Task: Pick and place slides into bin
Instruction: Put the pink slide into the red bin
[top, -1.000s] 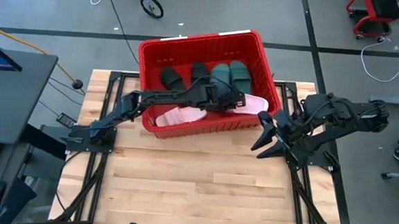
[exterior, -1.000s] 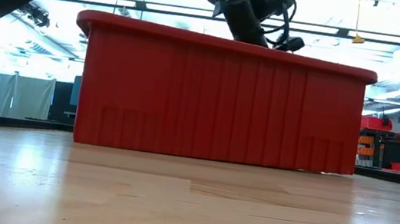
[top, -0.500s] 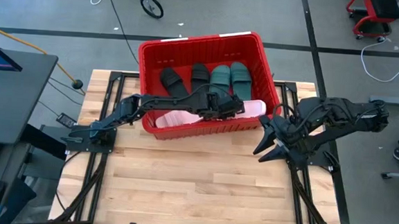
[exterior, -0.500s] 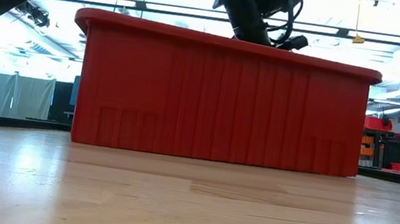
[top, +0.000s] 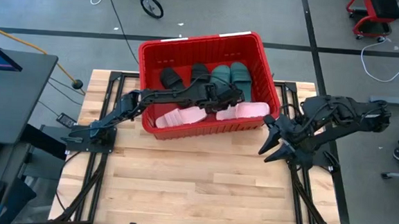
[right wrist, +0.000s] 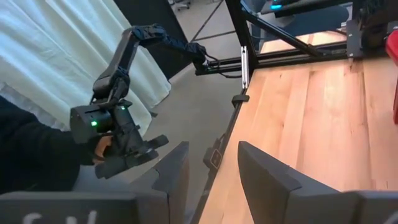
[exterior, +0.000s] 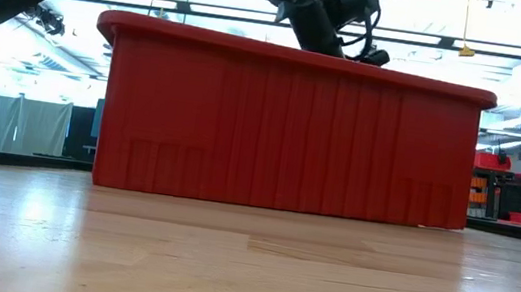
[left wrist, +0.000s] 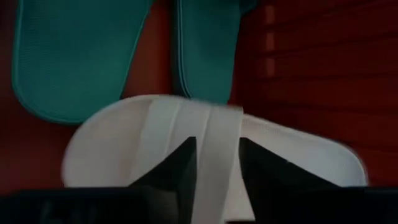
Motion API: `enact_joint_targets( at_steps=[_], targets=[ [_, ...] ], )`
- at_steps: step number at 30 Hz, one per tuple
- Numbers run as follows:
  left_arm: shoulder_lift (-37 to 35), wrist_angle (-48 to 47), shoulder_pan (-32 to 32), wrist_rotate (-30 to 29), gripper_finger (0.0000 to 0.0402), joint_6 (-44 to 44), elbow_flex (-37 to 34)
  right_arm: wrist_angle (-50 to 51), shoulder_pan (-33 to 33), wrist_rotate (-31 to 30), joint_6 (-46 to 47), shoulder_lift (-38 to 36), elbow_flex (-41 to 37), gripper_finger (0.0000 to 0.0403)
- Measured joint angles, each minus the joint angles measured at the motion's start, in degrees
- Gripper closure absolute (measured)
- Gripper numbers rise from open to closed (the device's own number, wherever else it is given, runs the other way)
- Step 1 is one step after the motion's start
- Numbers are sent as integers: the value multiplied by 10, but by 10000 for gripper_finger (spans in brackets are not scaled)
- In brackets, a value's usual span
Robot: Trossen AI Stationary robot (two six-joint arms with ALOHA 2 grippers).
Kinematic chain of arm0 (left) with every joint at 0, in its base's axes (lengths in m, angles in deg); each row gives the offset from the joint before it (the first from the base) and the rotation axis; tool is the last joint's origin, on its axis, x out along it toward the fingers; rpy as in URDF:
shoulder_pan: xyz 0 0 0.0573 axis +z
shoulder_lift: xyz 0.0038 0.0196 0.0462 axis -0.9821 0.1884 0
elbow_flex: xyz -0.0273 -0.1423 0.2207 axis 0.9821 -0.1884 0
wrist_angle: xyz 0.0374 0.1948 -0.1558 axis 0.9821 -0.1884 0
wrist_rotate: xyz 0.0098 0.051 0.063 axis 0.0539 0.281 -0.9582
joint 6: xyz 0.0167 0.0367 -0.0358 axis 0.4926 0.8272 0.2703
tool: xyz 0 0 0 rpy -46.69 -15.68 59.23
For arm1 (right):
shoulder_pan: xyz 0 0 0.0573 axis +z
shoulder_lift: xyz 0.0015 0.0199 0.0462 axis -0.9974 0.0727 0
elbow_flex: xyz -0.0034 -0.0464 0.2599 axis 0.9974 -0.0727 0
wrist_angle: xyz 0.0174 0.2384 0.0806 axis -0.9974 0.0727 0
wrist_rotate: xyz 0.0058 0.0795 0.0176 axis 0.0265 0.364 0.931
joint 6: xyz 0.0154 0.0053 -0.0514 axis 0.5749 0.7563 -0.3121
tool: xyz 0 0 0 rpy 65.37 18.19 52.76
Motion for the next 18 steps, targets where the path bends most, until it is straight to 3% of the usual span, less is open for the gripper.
enact_joint_targets(
  at_steps=[7,18],
  targets=[
    [0,-38,5,0,236,0,0,21,0,0,31,-35,0,261],
    [0,-122,18,-1,274,23,-1,94,0,-7,51,-95,0,261]
  ],
)
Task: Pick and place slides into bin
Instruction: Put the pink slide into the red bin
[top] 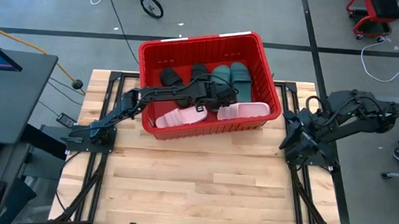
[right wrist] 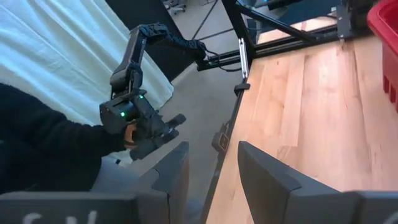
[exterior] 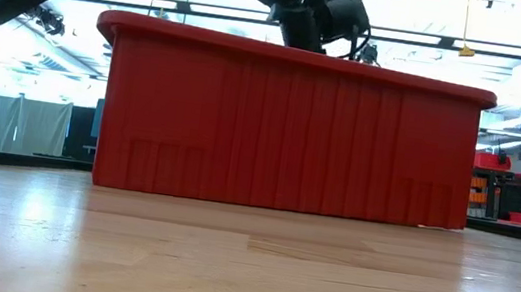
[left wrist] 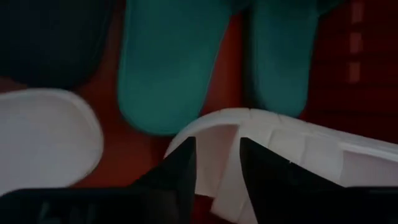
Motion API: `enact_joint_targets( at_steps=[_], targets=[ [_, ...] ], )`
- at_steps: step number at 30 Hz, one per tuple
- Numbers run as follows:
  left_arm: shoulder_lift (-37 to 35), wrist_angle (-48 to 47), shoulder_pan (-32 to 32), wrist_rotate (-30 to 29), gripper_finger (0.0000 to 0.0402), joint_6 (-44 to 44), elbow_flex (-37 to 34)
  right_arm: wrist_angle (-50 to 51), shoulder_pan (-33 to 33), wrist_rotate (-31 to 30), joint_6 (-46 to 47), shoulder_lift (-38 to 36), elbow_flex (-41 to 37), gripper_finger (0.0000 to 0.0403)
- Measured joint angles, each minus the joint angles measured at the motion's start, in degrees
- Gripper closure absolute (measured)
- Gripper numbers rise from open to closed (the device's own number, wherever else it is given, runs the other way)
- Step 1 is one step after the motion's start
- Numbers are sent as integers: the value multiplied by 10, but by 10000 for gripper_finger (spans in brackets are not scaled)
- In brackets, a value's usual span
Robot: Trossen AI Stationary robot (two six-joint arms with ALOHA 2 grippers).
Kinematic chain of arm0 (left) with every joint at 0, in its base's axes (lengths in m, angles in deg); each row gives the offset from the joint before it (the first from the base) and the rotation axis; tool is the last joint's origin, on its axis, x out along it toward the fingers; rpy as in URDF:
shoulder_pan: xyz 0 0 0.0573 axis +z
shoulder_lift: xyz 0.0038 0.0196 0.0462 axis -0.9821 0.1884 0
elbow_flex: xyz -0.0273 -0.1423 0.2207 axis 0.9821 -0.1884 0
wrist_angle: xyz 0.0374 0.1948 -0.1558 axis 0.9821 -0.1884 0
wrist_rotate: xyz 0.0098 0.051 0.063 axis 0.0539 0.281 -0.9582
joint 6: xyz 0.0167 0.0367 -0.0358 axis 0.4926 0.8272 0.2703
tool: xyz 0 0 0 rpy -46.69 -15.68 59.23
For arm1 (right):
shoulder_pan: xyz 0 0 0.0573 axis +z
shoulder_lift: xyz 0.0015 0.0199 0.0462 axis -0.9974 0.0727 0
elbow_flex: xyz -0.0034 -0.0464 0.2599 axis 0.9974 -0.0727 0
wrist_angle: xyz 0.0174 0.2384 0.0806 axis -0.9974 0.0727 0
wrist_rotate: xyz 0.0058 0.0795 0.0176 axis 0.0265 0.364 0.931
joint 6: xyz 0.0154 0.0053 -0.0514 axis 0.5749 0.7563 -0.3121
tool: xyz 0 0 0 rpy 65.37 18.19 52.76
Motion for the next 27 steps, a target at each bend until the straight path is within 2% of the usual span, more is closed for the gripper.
enact_joint_targets(
  at_steps=[4,9,11,13,15,20,23,25,27],
  targets=[
    [-1,88,3,0,290,72,8,0,0,0,-14,-4,0,261],
    [-4,304,8,13,318,249,14,0,0,-18,-50,-3,0,261],
    [-4,345,13,45,341,289,14,0,0,-38,-58,-2,0,261],
    [-4,343,18,97,375,322,15,0,0,-64,-60,-2,0,261],
    [2,333,19,125,393,349,15,-1,0,-99,-60,-2,0,261],
    [7,353,19,149,397,421,14,-2,-1,-199,-40,0,0,261],
    [7,362,19,204,397,431,15,-4,0,-315,-18,9,0,261],
    [9,357,16,207,398,426,14,8,-4,-399,-15,19,0,261],
    [7,358,15,207,398,422,14,36,-15,-449,-15,34,0,261]
  ],
)
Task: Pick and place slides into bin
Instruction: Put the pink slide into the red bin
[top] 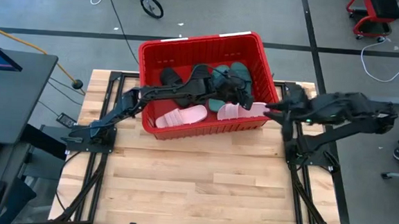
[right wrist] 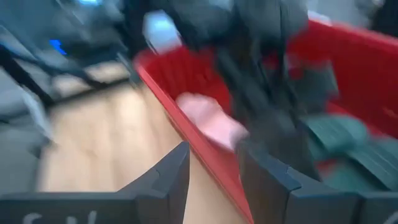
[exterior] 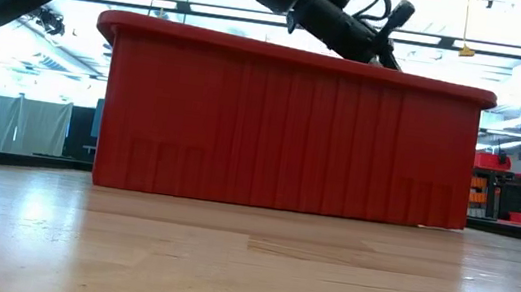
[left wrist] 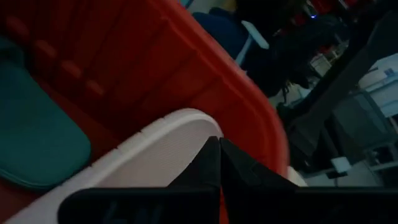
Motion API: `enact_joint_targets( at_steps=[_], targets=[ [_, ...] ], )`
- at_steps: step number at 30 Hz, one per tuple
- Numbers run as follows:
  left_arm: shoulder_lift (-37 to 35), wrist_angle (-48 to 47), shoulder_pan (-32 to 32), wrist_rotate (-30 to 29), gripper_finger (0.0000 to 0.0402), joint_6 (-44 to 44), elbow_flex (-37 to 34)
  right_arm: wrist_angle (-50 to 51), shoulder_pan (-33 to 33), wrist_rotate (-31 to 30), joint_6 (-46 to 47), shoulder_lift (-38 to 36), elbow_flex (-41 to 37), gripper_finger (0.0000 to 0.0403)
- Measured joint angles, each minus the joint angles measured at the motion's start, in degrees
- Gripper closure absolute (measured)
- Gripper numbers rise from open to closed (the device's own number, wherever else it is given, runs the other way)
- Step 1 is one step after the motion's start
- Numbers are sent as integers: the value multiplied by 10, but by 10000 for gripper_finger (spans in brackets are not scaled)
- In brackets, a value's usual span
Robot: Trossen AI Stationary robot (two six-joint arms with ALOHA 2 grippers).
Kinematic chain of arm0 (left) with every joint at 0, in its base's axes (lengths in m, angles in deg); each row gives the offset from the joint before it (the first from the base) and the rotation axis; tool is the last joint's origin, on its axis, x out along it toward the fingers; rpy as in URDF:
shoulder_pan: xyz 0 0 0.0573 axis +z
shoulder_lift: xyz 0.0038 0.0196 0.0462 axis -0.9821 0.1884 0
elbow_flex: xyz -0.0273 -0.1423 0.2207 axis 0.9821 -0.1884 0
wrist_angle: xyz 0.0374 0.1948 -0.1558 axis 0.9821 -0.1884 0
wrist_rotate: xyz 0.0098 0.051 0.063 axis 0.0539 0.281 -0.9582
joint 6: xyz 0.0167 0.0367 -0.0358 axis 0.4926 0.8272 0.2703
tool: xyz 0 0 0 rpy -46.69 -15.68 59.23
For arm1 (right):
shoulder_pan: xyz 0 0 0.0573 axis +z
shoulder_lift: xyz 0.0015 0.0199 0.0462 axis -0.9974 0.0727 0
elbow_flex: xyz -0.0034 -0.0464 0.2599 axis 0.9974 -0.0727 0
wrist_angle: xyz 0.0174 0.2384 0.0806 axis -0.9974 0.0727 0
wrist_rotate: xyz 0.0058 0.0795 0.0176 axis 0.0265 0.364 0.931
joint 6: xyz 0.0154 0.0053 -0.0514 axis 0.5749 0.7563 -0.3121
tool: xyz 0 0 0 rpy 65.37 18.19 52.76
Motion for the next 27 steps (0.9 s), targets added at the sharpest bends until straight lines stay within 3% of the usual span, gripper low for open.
enact_joint_targets(
  at_steps=[4,9,16,20,27],
  targets=[
    [-32,-3,15,0,397,3,-1,84,-29,-8,4,30,0,261],
    [-114,-45,40,-12,397,57,0,176,-66,-23,90,41,0,268],
    [-252,-75,35,-45,398,179,0,198,-157,-29,87,69,0,318],
    [-315,-79,14,-51,389,238,1,198,-234,20,50,112,0,388],
    [-389,-77,-36,-77,397,329,1,198,-332,156,5,213,0,398]
  ],
)
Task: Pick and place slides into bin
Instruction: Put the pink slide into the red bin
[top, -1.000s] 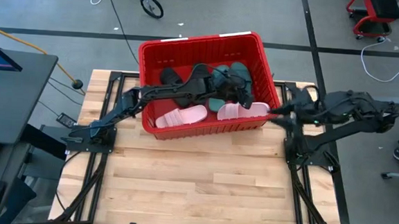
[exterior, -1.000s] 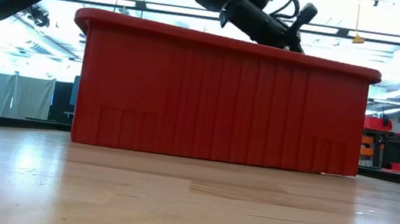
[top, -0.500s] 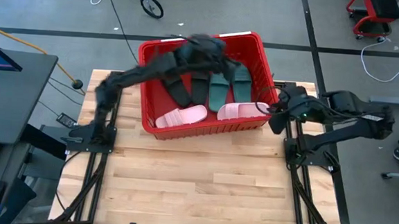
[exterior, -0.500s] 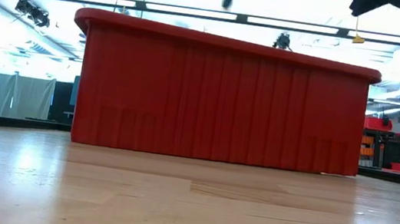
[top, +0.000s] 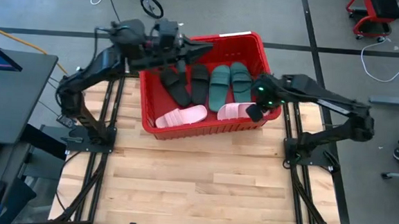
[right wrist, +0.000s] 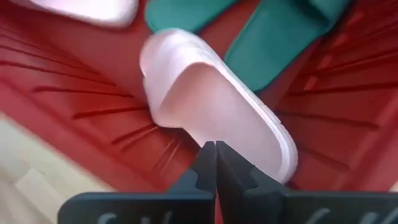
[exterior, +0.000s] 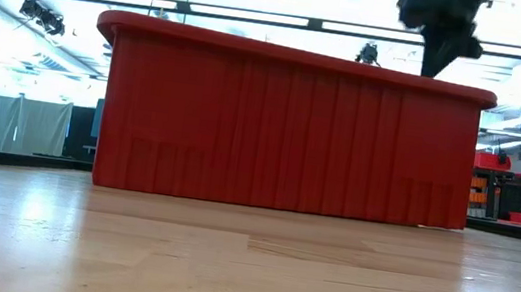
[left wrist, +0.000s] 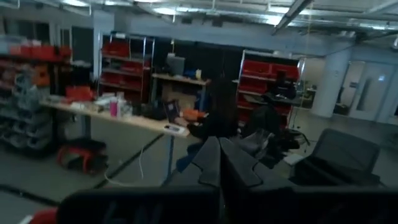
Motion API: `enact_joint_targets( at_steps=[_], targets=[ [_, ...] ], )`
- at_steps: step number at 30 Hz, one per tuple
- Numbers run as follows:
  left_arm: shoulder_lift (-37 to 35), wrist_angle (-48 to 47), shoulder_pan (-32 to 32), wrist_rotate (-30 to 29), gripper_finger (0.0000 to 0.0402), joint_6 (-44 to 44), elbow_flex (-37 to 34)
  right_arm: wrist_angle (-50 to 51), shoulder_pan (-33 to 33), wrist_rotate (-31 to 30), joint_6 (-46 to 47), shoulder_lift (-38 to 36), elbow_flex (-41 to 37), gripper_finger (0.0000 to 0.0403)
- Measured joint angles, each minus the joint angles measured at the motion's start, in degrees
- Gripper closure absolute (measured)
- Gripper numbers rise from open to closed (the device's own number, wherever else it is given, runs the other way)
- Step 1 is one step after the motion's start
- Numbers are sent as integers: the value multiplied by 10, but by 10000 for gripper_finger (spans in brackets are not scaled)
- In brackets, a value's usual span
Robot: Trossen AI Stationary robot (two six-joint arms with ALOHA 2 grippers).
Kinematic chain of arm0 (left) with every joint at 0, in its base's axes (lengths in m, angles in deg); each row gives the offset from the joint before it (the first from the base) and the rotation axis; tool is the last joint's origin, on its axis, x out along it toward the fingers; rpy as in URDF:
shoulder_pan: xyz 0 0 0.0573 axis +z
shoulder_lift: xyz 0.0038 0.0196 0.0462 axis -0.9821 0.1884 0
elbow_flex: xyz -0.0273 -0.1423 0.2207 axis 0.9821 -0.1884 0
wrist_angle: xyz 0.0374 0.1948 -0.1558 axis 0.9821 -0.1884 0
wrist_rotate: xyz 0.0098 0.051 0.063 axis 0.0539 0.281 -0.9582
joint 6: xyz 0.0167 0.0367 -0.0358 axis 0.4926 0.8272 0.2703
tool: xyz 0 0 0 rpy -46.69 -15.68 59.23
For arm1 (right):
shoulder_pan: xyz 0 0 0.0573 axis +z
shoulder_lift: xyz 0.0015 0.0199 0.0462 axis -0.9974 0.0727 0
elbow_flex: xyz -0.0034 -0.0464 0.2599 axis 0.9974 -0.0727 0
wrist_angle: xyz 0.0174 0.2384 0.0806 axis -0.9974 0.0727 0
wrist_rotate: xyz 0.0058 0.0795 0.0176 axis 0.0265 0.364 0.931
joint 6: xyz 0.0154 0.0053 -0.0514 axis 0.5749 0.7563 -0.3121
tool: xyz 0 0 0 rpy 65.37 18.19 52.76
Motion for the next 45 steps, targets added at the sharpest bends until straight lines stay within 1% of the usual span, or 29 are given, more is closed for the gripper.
enact_joint_targets(
  at_steps=[4,7,9,11,13,17,21,24,28,30,32,37,41,45],
  targets=[
    [-19,-3,-22,-18,390,32,0,11,-23,20,2,60,0,400],
    [-29,-16,-32,-28,387,37,0,48,-31,38,19,94,0,400],
    [-30,-27,-35,-33,391,37,0,79,-33,39,24,113,0,401],
    [-29,-45,-35,-38,397,37,-1,88,-33,28,23,131,0,401],
    [-28,-56,-36,-39,397,37,-1,81,-35,10,18,146,0,401],
    [-26,-73,-35,-51,386,33,-1,43,-49,6,2,178,0,402],
    [-26,-83,-34,-72,389,31,-1,16,-68,51,-42,213,2,403],
    [-26,-83,-34,-76,397,31,-1,-17,-78,73,-74,229,2,403],
    [-26,-83,-34,-76,389,31,-1,-80,-84,89,-103,222,1,403],
    [-26,-83,-34,-76,385,30,-1,-119,-84,70,-104,210,0,403],
    [-26,-83,-34,-76,384,25,-1,-138,-86,59,-111,194,-1,403],
    [-26,-89,-34,-76,397,15,-1,-138,-85,68,-126,135,-1,403],
    [-26,-93,-34,-76,389,11,-1,-135,-85,80,-128,86,-1,403],
    [-26,-93,-34,-76,384,11,-1,-122,-90,69,-129,58,0,403]
  ],
)
